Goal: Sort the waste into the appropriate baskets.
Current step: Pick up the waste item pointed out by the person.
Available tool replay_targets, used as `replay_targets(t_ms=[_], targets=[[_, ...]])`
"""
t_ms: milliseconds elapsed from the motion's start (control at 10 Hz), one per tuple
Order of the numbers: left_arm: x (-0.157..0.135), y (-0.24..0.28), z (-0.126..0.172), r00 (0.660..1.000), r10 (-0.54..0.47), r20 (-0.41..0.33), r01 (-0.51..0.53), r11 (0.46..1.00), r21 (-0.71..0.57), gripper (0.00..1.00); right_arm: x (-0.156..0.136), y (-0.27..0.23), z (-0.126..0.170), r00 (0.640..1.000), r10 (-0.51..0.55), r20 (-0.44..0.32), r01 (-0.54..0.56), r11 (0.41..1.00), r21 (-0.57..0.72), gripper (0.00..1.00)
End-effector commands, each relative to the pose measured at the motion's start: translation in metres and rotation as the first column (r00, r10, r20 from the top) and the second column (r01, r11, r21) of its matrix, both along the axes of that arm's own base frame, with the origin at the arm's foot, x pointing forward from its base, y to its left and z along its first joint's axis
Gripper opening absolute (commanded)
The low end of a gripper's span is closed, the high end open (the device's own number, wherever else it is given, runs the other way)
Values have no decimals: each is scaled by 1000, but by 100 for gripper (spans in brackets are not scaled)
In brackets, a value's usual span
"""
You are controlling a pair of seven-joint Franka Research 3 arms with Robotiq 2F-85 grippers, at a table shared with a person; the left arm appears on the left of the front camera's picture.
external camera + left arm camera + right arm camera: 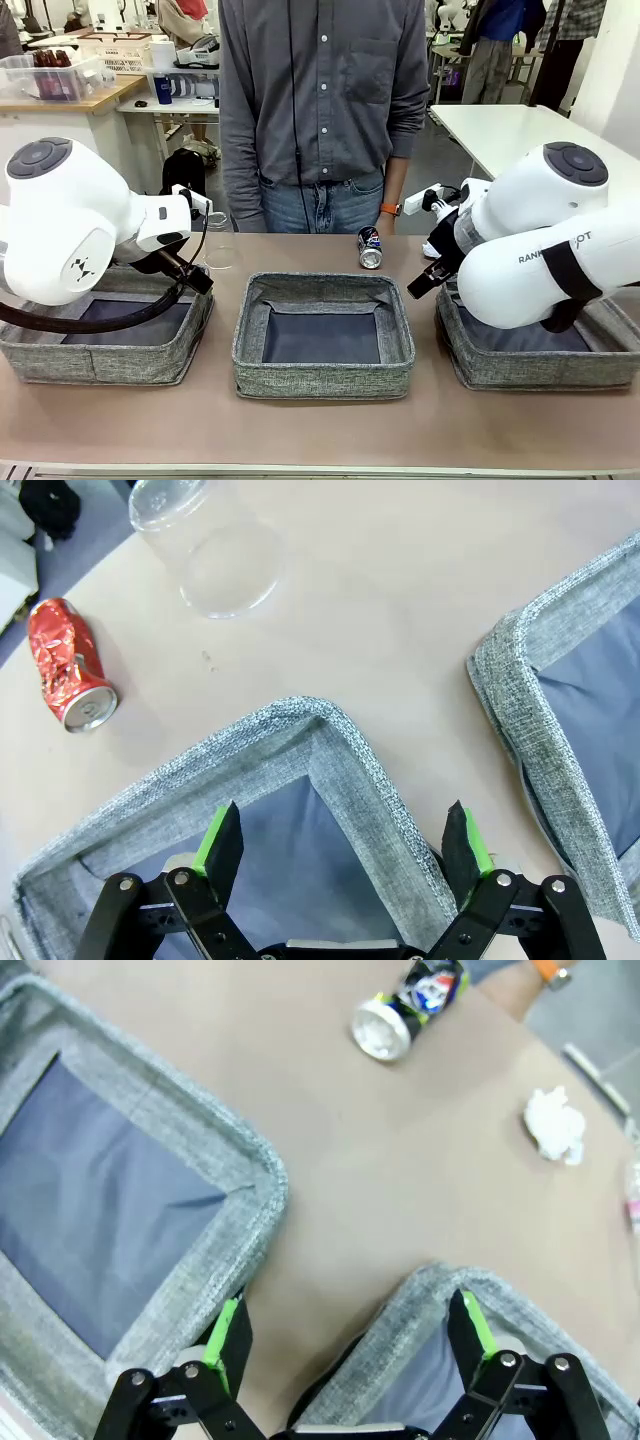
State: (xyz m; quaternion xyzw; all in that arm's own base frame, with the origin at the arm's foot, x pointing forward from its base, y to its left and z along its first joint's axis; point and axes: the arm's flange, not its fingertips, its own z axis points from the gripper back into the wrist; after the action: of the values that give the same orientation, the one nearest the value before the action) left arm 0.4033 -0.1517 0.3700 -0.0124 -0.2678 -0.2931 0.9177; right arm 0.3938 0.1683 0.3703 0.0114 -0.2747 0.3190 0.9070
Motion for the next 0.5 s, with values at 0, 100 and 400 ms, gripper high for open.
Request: replay_targets(t_ms=[0, 100, 400], targets=[[0, 0, 0, 1000, 0, 0, 0, 1000, 0, 100, 0, 0, 0, 1000, 0, 0, 0, 1000, 1, 100], [0, 0, 0, 1000, 0, 0, 0, 1000, 0, 100, 0, 0, 0, 1000, 0, 0, 0, 1000, 1, 100], [-8, 5, 51, 999, -47, 9, 48, 996, -74, 100, 0, -12, 34, 999, -25, -30, 26, 1000, 16, 100]])
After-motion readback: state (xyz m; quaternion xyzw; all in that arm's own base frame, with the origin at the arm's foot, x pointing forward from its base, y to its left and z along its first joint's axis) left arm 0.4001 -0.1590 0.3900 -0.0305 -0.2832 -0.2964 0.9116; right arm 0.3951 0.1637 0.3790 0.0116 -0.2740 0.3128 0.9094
